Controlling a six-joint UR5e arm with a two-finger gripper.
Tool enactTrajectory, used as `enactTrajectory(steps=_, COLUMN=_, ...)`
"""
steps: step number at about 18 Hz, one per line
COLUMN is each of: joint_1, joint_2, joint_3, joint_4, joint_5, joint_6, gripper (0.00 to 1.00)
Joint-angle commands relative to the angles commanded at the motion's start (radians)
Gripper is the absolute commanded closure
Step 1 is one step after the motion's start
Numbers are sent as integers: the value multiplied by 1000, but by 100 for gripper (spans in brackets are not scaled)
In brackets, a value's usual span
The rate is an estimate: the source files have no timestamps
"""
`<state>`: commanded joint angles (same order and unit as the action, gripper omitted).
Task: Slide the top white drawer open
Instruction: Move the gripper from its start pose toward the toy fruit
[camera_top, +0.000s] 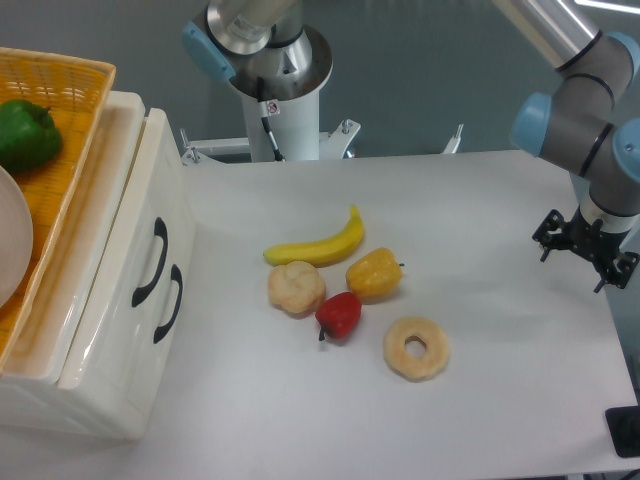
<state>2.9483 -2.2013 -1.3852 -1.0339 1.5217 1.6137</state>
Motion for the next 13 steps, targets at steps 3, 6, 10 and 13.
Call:
enactTrajectory(steps=3, joint_1=-2, joint_2=2, joint_3=0, joint_4=0, joint_5=2, joint_6=-2, gripper=0)
enactTrajectory(steps=6, joint_1=-5, joint_2=17, joint_3=-21, joint_4=2, joint_5=0, joint_6=11, gripper=0)
enactTrajectory(steps=10, joint_1=3, joint_2=34, joint_3=-80, joint_4=43, joint_5=-21, joint_6=14, gripper=0)
enactTrajectory(steps=13, joint_1=8, joint_2=48, joint_3=-113, joint_4=60, joint_5=-86, joint_6=2, gripper=0)
